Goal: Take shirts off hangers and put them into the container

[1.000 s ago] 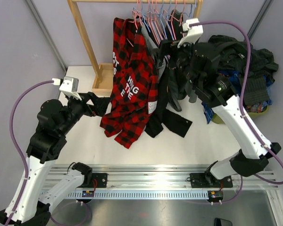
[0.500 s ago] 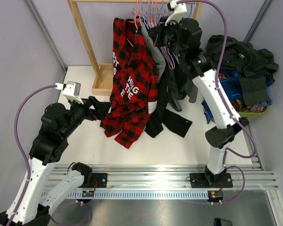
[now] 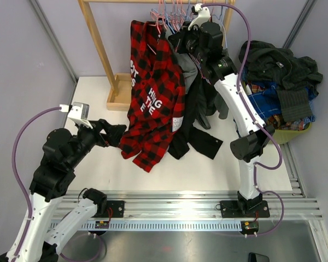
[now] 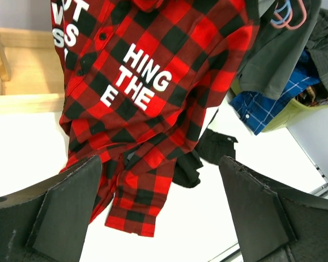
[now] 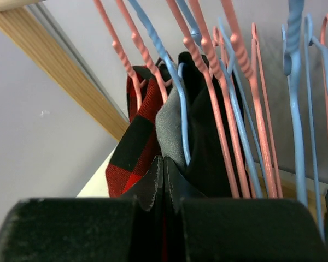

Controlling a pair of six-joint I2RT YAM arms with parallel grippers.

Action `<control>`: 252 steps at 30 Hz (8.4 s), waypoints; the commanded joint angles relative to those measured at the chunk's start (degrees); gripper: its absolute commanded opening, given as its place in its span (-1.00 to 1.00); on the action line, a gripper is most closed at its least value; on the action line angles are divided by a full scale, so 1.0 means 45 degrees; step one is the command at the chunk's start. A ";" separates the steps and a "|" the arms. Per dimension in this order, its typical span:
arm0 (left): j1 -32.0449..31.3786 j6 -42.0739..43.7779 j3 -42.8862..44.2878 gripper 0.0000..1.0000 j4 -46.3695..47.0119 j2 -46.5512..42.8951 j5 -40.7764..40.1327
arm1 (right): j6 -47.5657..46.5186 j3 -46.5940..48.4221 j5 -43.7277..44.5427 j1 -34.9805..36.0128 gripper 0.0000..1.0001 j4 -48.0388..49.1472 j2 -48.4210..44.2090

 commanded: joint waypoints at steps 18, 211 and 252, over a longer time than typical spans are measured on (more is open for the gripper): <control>-0.0005 -0.0533 -0.0360 0.82 0.0343 -0.0026 0.0414 | 0.0826 -0.0089 0.9006 -0.1438 -1.00 -0.1332 -0.0272; -0.0025 -0.5197 -0.2195 0.98 0.9284 -0.0554 0.9065 | -0.1517 -0.9953 -0.7909 0.2076 -1.00 -0.9517 -1.3476; -0.0474 -0.5945 -0.2470 -1.00 1.3937 0.1615 0.9184 | -0.1204 -1.1789 -1.0352 0.2095 -0.95 -0.6955 -1.3671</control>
